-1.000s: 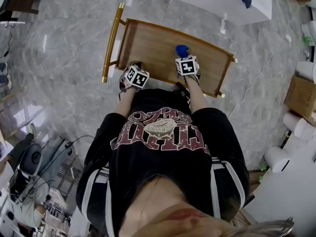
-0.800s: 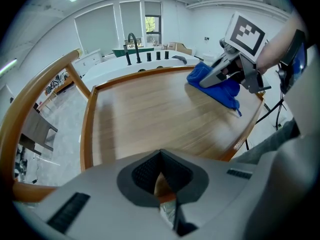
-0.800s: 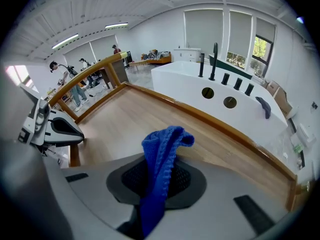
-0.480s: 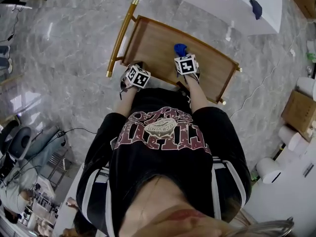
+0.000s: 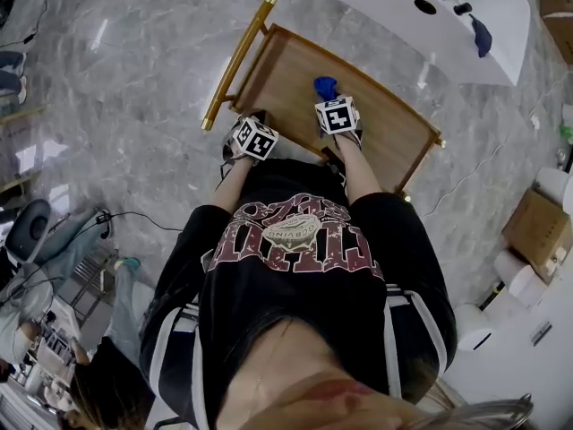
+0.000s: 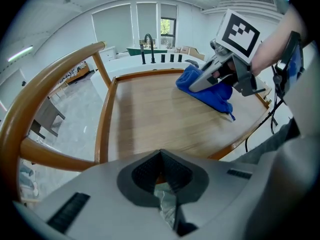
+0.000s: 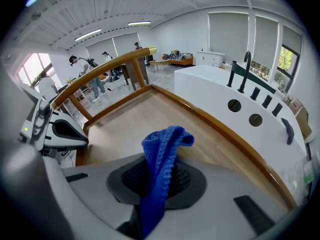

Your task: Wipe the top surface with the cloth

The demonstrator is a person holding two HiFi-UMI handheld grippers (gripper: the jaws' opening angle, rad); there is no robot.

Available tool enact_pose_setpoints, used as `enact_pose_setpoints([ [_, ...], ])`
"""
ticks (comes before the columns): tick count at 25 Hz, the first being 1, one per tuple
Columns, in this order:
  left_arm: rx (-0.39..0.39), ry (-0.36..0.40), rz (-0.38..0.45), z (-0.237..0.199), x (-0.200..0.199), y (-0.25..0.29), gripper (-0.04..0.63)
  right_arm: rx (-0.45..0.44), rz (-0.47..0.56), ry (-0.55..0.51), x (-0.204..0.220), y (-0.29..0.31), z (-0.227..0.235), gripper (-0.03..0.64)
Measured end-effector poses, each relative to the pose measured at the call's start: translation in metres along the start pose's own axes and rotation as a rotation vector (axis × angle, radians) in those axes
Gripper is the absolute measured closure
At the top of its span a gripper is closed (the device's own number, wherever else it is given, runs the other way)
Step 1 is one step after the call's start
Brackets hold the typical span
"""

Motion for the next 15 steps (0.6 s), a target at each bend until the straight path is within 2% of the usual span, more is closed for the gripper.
enact_pose_setpoints([
  [9, 0.009, -0.054, 0.025, -0.007, 0.009, -0.007, 0.546, -0.034, 0.011, -0.051, -0.019, 0.014, -0.017, 0.552],
  [15, 0.018, -0.06, 0.042, -0.009, 0.01, -0.008, 0.546, -0.042, 0.023, -0.064, -0.029, 0.02, -0.025, 0.552],
])
Point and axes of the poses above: the fingertips, and each gripper's own axes: y forward along the fingers, z to its right, x out of its underside, the point moved 5 cm from there along -y, backward along the fingers, and after that the axes turned 13 degrees about -y, right-handed, at the moved point
